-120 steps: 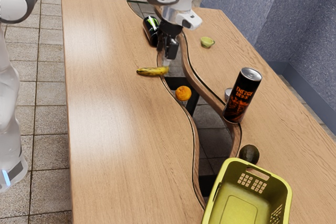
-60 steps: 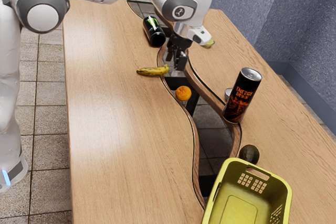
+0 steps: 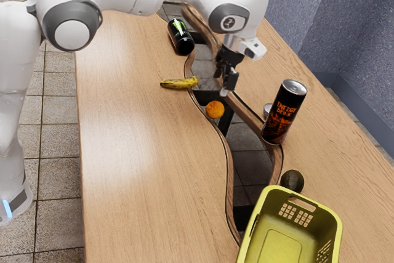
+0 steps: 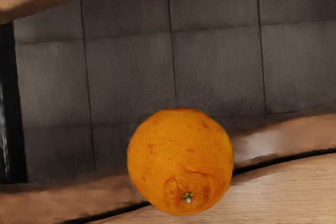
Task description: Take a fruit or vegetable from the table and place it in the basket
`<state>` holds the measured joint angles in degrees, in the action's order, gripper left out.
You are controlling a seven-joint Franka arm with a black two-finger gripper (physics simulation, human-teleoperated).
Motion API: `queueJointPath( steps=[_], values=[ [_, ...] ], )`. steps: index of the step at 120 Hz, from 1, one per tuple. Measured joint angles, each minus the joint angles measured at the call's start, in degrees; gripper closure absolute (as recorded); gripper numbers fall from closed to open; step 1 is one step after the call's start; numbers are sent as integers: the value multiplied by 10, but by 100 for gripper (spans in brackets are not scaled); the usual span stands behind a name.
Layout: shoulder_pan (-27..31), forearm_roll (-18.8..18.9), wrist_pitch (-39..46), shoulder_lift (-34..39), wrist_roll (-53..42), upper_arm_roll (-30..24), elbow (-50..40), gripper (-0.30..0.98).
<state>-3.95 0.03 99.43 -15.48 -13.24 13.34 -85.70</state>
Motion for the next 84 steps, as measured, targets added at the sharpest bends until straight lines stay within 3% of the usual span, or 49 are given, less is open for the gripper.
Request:
queueJointPath(
  steps=[30,84],
  values=[
    [7,-20,-32,-78,-6,9,48,0],
    [12,-51,-29,-101,-12,0,42,0]
  ],
)
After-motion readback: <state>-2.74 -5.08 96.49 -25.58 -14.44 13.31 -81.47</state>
